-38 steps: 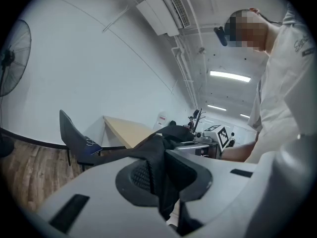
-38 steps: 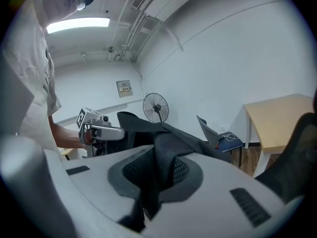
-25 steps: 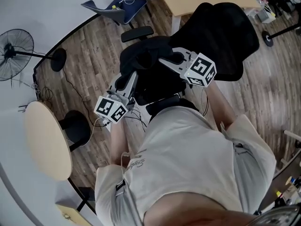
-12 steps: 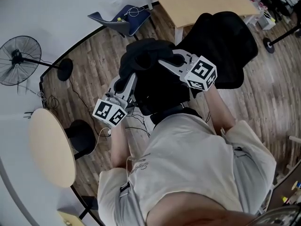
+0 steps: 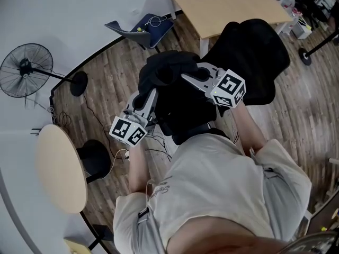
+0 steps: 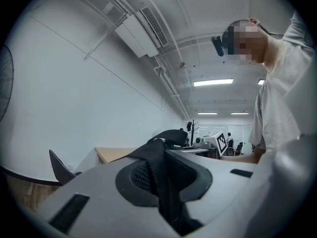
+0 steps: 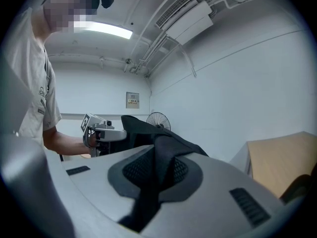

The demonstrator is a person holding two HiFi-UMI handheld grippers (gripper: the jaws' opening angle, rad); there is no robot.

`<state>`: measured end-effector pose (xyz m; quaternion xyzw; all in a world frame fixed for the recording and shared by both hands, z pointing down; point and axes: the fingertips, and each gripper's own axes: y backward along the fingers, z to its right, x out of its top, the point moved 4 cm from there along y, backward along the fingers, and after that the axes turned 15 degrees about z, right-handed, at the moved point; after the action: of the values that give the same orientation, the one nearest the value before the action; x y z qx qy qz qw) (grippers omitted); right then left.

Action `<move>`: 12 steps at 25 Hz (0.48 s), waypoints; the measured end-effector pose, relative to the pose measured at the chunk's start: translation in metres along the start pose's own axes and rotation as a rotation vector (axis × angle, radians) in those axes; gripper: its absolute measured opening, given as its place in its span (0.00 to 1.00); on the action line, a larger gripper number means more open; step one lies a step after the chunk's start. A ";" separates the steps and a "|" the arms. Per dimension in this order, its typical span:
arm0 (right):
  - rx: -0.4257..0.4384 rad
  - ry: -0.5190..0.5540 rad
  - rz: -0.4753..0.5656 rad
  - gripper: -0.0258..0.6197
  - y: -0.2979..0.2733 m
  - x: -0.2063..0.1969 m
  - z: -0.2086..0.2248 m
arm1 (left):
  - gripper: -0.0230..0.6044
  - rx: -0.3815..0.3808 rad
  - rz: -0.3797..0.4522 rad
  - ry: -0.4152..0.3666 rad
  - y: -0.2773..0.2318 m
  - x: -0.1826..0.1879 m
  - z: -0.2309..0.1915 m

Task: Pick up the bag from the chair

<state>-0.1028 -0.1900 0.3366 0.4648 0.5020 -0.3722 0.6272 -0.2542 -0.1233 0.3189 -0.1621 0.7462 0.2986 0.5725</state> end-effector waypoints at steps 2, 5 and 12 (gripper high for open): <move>-0.001 -0.003 0.001 0.08 0.003 0.000 -0.001 | 0.12 -0.002 -0.005 0.000 0.000 -0.001 0.003; -0.001 -0.007 -0.005 0.08 0.008 0.000 -0.003 | 0.12 -0.001 -0.010 -0.003 0.001 -0.001 0.009; -0.003 -0.010 -0.016 0.08 0.021 -0.004 -0.012 | 0.12 -0.005 -0.022 0.003 0.005 -0.006 0.022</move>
<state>-0.0876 -0.1722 0.3439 0.4579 0.5032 -0.3787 0.6275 -0.2390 -0.1062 0.3226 -0.1720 0.7446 0.2940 0.5741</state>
